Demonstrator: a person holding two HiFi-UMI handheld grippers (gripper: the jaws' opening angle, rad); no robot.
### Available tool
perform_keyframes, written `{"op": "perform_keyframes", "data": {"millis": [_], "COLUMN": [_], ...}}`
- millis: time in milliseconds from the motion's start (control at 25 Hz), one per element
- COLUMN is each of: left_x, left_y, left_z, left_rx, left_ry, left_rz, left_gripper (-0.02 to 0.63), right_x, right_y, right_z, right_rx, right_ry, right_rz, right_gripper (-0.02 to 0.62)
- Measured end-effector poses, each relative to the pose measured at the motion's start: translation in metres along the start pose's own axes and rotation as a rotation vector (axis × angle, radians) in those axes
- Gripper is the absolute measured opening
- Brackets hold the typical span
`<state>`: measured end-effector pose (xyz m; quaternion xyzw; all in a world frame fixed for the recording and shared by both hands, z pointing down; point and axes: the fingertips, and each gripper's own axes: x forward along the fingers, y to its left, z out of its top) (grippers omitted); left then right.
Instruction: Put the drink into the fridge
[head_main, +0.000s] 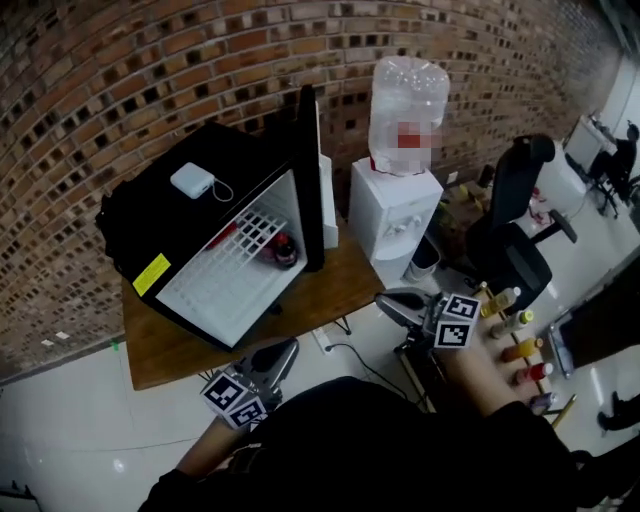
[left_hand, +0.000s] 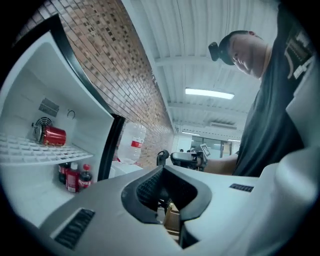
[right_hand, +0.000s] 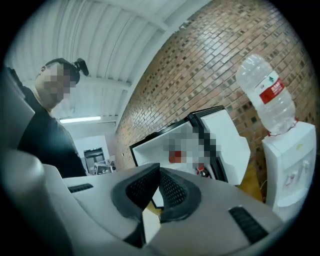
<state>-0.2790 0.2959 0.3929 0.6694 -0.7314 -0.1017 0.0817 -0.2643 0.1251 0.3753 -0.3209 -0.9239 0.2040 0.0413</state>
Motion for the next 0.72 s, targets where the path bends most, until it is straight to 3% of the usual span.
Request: {"op": "perform_keyframes", "data": {"millis": [120,320,480,720], "left_x": [0.034,0.069,0.075,0.068], "left_y": [-0.037,-0.084,-0.096,-0.092], "left_z": [-0.007,-0.024,-0.027,-0.019], "left_rx": [0.013,0.005,0.011,0.028], "left_ry": [0.013,0.031,0.034,0.040], "left_rz": [-0.057,-0.157,-0.184,-0.203], "left_gripper": [-0.006,-0.006,-0.006,-0.006], "right_x": [-0.063,-0.128,-0.137,-0.127], "right_y": [0.026,0.037,0.042,0.048], "right_z": [-0.029,-0.061,-0.082,-0.077], "right_rx": [-0.017,-0.074,-0.150,-0.181], "right_ry": [0.053,0.055,0.116,0.093], "right_rz": [-0.034,-0.198,-0.259,-0.273], "right_gripper": [-0.021,-0.023,-0.023,-0.023]}}
